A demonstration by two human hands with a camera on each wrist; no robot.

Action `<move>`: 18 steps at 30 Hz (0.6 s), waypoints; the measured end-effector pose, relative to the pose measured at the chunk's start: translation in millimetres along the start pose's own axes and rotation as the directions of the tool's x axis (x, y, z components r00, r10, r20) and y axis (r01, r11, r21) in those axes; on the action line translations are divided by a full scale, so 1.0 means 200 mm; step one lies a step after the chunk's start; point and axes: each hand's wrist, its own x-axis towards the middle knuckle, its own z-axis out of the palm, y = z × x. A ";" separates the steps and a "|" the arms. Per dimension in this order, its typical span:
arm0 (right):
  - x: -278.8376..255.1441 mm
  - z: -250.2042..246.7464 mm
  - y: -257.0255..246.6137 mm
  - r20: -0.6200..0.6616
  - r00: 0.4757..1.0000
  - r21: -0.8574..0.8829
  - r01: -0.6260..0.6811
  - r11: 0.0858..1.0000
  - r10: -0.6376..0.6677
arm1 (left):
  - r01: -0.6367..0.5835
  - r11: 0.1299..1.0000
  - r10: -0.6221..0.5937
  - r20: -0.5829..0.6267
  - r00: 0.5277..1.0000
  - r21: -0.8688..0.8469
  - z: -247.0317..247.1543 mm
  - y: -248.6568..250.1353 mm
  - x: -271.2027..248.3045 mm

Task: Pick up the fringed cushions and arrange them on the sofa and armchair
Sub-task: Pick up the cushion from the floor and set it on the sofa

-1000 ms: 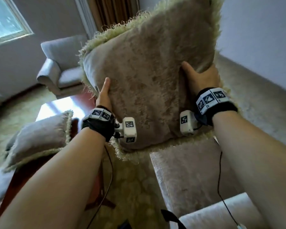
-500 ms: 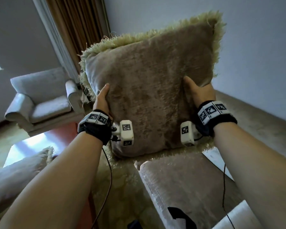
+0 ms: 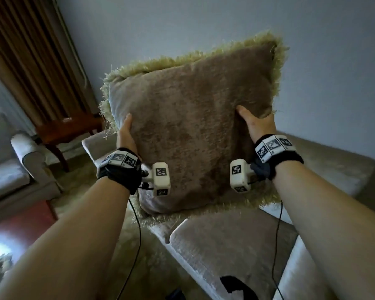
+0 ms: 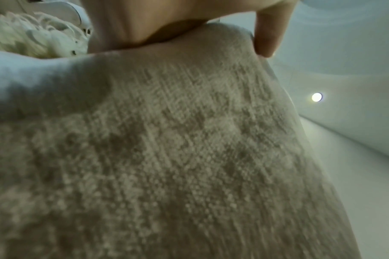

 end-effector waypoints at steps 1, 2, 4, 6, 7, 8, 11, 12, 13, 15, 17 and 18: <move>0.02 -0.02 0.01 -0.017 1.000 -0.012 0.002 1.000 -0.002 | 0.019 1.000 -0.019 0.018 1.000 0.007 0.03 -0.04 0.04; 0.05 -0.04 0.02 -0.032 0.999 -0.036 0.000 0.999 -0.001 | 0.037 0.999 -0.037 0.034 0.999 0.017 0.06 -0.08 0.10; 0.12 -0.08 0.03 -0.063 0.998 -0.064 -0.009 0.998 0.005 | 0.086 0.994 -0.091 0.071 0.993 0.061 0.13 -0.16 0.17; 0.21 -0.11 0.06 -0.086 0.996 -0.061 -0.025 0.998 0.020 | 0.119 0.988 -0.129 0.101 0.987 0.100 0.22 -0.25 0.23; 0.26 -0.12 0.09 -0.100 0.995 -0.058 -0.033 0.998 0.028 | 0.137 0.984 -0.149 0.108 0.983 0.111 0.26 -0.29 0.27; 0.31 -0.14 0.11 -0.109 0.993 -0.053 -0.043 0.998 0.037 | 0.155 0.979 -0.168 0.090 0.982 0.130 0.29 -0.35 0.33; 0.46 -0.18 0.19 -0.118 0.990 -0.039 -0.076 0.996 0.071 | 0.152 0.975 -0.161 0.042 0.986 0.161 0.38 -0.53 0.53; 0.52 -0.19 0.22 -0.116 0.990 -0.035 -0.089 0.995 0.084 | 0.161 0.972 -0.172 0.049 0.984 0.174 0.42 -0.58 0.60; 0.58 -0.21 0.24 -0.115 0.988 -0.034 -0.103 0.994 0.098 | 0.184 0.965 -0.195 0.043 0.980 0.187 0.45 -0.63 0.64; 0.68 -0.24 0.28 -0.123 0.985 -0.037 -0.129 0.991 0.123 | 0.224 0.954 -0.235 0.037 0.971 0.198 0.55 -0.70 0.67; 0.78 -0.27 0.31 -0.146 0.981 -0.044 -0.134 0.990 0.126 | 0.269 0.940 -0.286 0.054 0.957 0.210 0.64 -0.78 0.72; 0.83 -0.28 0.33 -0.161 0.979 -0.044 -0.132 0.990 0.124 | 0.290 0.932 -0.310 0.060 0.949 0.219 0.68 -0.82 0.75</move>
